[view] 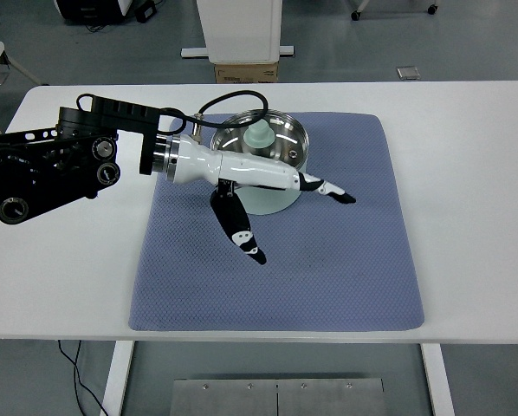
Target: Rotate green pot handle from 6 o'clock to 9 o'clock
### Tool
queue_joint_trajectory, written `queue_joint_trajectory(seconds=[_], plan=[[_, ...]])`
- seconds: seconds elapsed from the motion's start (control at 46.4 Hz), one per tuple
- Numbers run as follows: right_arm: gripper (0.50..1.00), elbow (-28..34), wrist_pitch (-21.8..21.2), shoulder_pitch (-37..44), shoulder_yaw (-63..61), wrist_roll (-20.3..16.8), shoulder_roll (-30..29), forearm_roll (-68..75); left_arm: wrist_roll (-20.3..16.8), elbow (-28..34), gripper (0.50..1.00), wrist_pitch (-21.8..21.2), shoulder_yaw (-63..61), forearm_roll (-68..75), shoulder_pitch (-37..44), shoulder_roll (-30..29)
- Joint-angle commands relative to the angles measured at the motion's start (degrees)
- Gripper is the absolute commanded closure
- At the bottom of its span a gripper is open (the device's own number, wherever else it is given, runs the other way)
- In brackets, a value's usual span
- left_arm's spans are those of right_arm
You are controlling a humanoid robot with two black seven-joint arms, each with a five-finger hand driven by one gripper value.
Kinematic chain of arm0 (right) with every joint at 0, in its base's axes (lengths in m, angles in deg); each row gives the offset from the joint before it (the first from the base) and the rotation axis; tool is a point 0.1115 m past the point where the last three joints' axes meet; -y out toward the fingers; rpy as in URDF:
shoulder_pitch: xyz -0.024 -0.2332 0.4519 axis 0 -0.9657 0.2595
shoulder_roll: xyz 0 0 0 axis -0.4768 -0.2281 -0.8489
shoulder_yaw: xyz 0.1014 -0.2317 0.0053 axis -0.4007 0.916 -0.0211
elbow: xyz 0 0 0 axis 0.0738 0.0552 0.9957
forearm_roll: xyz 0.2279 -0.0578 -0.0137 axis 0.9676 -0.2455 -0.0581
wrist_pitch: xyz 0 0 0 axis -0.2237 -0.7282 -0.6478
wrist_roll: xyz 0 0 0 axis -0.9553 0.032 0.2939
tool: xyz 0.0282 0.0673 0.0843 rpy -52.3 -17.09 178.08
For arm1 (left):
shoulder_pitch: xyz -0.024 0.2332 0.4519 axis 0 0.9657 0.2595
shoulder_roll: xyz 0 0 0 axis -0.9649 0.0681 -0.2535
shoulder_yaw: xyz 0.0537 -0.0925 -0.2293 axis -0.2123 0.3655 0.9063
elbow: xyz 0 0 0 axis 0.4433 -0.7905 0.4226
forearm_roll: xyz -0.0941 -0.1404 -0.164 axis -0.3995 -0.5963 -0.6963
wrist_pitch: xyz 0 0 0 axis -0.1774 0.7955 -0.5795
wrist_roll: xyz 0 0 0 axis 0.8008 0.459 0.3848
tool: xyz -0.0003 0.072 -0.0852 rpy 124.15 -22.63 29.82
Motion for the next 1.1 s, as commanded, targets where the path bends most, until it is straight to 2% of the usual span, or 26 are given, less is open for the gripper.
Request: queue_joint_trajectory(seconds=[0.0, 0.194, 0.409, 0.538, 0.84, 1.077], plan=[[0.5, 0.0, -0.1, 0.0, 0.0, 0.0, 0.0, 0.0, 0.5, 4.0, 0.5, -1.1, 0.0, -8.1, -0.1, 0.4], [0.5, 0.0, 0.0, 0.0, 0.0, 0.0, 0.0, 0.0, 0.5, 11.7, 0.5, -1.6, -0.1, -24.1, -0.3, 1.0], [0.5, 0.0, 0.0, 0.0, 0.0, 0.0, 0.0, 0.0, 0.7, 18.2, 0.5, -4.0, -0.1, -37.2, -0.1, 2.4], [0.5, 0.0, 0.0, 0.0, 0.0, 0.0, 0.0, 0.0, 2.1, 20.6, 0.5, -4.1, -0.2, -43.3, 0.1, 2.8], [0.5, 0.0, 0.0, 0.0, 0.0, 0.0, 0.0, 0.0, 2.1, 24.5, 0.5, -7.2, -0.2, -56.1, 3.9, 3.0], [0.5, 0.0, 0.0, 0.0, 0.0, 0.0, 0.0, 0.0, 2.7, 26.0, 0.5, -11.9, -0.1, -64.4, 7.1, 3.0]])
